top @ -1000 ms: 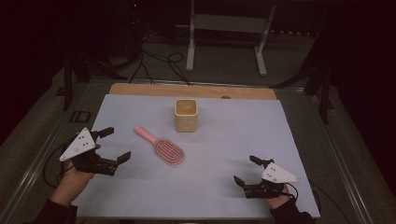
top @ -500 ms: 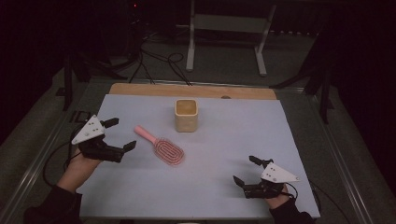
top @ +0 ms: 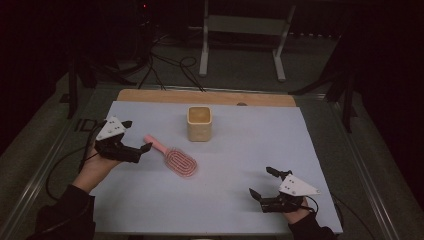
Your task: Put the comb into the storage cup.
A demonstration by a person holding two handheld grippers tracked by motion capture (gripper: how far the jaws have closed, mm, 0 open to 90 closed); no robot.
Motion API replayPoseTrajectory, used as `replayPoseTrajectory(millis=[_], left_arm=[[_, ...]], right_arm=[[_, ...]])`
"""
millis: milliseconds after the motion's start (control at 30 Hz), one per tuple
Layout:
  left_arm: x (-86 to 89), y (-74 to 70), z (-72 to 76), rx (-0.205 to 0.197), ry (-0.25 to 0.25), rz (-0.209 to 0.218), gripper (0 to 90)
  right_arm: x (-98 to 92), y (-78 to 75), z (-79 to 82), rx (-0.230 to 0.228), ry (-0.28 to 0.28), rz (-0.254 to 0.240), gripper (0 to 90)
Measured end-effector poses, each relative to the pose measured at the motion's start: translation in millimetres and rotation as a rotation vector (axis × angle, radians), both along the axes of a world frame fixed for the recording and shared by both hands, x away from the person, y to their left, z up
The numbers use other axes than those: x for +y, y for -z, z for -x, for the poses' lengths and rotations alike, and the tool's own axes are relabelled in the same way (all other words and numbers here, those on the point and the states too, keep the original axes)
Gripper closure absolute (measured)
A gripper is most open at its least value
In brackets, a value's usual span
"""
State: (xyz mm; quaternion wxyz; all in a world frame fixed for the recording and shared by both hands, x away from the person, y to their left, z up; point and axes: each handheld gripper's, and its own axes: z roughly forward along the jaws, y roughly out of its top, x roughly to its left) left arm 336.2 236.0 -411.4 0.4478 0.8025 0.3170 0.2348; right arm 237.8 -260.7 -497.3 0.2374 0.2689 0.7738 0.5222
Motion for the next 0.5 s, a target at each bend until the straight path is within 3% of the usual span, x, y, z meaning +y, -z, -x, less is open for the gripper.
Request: replayPoseTrajectory(millis=[100, 333, 400, 500], left_arm=[[-1.6, 1.9, -6.9, 0.017, -0.008, -0.010, 0.0], [-4.1, 7.8, -20.5, 0.009, -0.044, -0.016, 4.1], [-3.5, 10.0, -24.3, 0.014, -0.036, -0.010, 12.9], [-4.9, 14.2, -29.9, 0.020, -0.043, -0.014, 14.7]], right_arm=[[0.3, 0.4, 0.1, 0.002, -0.003, 0.003, 8.7], [0.9, 0.3, -0.1, 0.002, -0.010, 0.001, 8.8], [0.8, 0.5, -0.4, 0.004, -0.009, 0.001, 8.8], [1.3, 0.7, -0.3, 0.001, -0.012, 0.002, 8.7]])
